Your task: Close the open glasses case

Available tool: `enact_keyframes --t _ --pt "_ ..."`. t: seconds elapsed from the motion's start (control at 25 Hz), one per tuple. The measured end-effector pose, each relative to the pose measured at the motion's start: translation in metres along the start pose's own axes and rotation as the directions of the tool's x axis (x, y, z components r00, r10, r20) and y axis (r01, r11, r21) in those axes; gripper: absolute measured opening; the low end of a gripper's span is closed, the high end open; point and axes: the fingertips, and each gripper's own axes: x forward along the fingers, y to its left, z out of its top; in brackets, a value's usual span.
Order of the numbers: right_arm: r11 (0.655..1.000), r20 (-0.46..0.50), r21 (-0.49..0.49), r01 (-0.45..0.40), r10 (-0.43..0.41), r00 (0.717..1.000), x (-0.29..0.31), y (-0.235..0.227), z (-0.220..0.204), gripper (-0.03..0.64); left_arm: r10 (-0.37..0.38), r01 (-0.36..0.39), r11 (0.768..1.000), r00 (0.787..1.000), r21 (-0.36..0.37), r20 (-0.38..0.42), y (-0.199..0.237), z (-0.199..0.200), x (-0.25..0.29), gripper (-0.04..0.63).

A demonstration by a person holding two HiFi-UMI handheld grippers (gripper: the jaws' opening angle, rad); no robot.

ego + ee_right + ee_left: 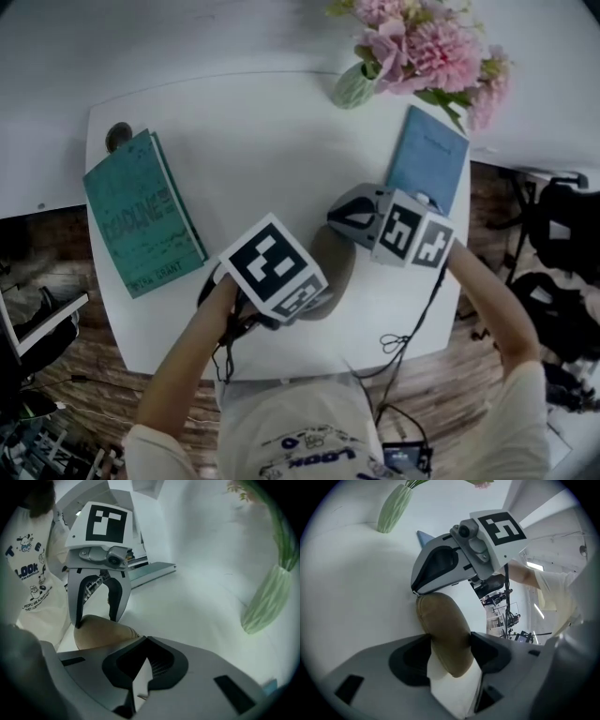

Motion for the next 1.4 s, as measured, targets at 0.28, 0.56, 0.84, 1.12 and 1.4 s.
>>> enact_keyframes --t 0.28,0.56,0.84,1.12,1.4 --pt "0.995 0.044 -0.081 -0.055 0.058 0.997 0.005 -0.001 0.045 0.0 -0.038 0.037 0.997 0.999 0.072 0.014 -0.012 0.008 0.013 0.264" --pt "0.989 0.06 -0.145 -0.006 0.014 0.998 0.006 0.011 0.047 0.0 -0.093 0.096 0.995 0.99 -0.03 0.102 -0.02 0.002 0.022 0.255" --pt "0.975 0.216 0.094 0.201 -0.217 0.952 -0.02 -0.003 0.062 0.0 -0.059 0.065 0.998 0.963 -0.015 0.263 -0.023 0.002 0.004 0.256" --pt "0.815 0.313 0.395 0.425 -0.554 0.772 -0.083 -0.009 0.065 0.0 0.148 -0.114 0.989 0.816 -0.095 0.559 -0.017 0.001 -0.069 0.255" --pt "0.545 0.246 0.674 0.498 -0.802 0.545 -0.128 0.034 0.087 0.0 0.47 -0.497 0.839 0.454 -0.222 0.757 -0.021 0.005 -0.163 0.003"
